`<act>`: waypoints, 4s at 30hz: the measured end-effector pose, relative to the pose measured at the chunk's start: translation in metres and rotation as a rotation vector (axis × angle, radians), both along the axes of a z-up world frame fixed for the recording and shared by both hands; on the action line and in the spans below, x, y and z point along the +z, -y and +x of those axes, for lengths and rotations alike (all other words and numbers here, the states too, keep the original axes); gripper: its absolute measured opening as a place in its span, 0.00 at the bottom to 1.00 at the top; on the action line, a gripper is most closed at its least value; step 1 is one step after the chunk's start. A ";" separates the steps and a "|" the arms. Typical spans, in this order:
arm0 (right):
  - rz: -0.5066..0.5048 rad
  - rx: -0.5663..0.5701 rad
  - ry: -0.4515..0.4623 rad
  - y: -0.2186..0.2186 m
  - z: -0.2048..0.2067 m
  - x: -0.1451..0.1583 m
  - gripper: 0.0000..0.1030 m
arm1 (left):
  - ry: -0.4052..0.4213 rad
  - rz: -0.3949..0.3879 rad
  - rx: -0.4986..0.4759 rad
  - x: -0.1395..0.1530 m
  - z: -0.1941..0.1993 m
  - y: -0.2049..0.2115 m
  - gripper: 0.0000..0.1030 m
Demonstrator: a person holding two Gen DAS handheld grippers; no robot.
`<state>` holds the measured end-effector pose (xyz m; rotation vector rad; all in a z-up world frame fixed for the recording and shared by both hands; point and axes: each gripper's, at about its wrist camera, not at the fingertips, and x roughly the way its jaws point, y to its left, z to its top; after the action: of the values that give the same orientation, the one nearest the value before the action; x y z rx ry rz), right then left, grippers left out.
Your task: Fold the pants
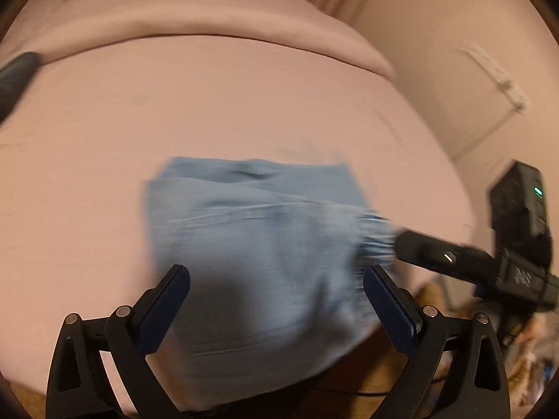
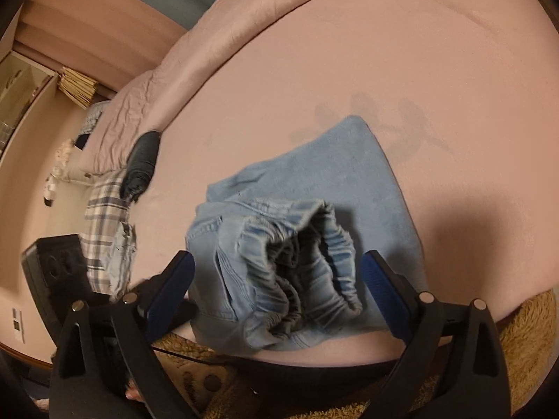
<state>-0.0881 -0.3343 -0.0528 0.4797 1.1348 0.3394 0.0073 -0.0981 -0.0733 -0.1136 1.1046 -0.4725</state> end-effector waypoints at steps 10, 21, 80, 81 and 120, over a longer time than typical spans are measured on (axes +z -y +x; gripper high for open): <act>-0.185 0.062 0.005 -0.041 0.015 -0.039 0.47 | -0.061 0.001 0.186 -0.020 0.010 -0.053 0.96; -0.215 -0.040 0.152 0.007 -0.004 0.031 0.35 | -0.158 -0.141 0.084 -0.049 0.003 -0.034 0.96; -0.277 0.472 -0.018 -0.260 0.142 -0.073 0.18 | -0.175 -0.128 0.223 -0.079 -0.033 -0.050 0.25; -0.273 0.465 -0.028 -0.256 0.144 -0.075 0.18 | -0.174 -0.122 0.215 -0.079 -0.036 -0.049 0.25; -0.209 0.061 0.095 -0.047 0.065 -0.005 0.34 | -0.095 0.044 0.266 -0.061 0.077 -0.017 0.62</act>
<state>-0.0228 -0.2874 -0.0576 0.2433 1.0800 0.2894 0.0844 -0.0807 -0.1342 -0.2428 1.1724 -0.2060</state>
